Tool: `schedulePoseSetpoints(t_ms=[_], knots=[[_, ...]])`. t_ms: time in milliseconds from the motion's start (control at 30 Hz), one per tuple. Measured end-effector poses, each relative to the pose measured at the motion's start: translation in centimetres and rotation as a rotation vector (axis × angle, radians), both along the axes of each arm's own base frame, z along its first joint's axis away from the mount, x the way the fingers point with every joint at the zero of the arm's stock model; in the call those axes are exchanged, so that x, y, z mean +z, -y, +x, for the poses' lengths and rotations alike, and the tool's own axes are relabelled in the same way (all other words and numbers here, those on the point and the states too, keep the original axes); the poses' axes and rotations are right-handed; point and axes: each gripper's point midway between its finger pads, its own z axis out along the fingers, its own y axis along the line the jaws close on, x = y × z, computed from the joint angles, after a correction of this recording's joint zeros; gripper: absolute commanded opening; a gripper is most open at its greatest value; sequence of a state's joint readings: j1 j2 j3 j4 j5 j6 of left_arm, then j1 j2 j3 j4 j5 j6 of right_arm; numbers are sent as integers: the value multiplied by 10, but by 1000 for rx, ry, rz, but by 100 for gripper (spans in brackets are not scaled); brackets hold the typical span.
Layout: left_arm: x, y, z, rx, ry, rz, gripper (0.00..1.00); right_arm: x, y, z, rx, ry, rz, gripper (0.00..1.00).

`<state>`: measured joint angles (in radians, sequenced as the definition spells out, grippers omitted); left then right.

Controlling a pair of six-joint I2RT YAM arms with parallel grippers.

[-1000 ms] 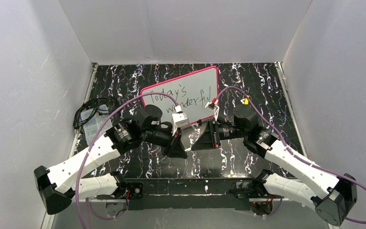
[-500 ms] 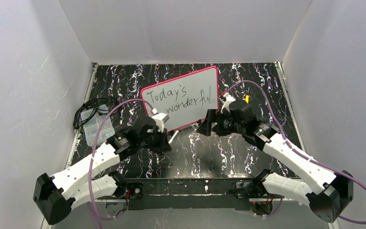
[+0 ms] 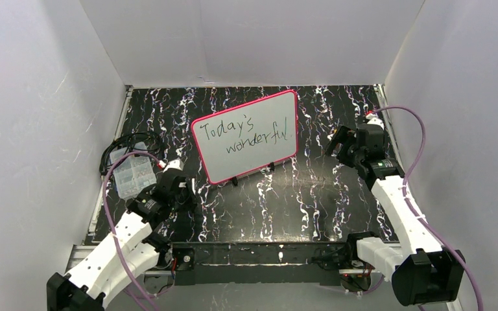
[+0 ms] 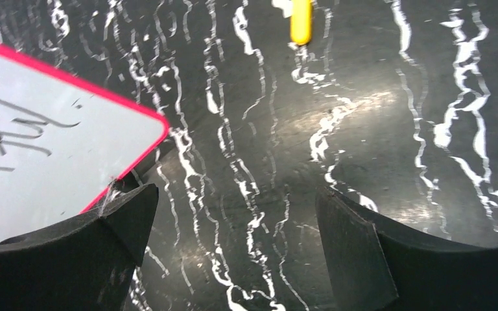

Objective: Write a sentence on the whiteboard
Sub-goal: Place the whiteboard marker at the center of the board.

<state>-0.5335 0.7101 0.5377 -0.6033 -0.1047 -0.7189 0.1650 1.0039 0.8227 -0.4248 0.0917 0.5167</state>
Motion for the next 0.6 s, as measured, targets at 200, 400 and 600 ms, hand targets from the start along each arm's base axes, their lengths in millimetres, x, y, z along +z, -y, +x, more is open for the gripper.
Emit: schedulePoseSetpoints(t_ms=[200, 400, 600], knots=[[-29, -27, 3, 122, -76, 83, 18, 7, 25, 0, -80, 35, -90, 99], [-35, -35, 13, 146, -64, 132, 48, 31, 35, -6, -80, 127, -146, 99], [-31, -36, 20, 151, -33, 131, 84, 44, 40, -13, -54, 177, -190, 99]])
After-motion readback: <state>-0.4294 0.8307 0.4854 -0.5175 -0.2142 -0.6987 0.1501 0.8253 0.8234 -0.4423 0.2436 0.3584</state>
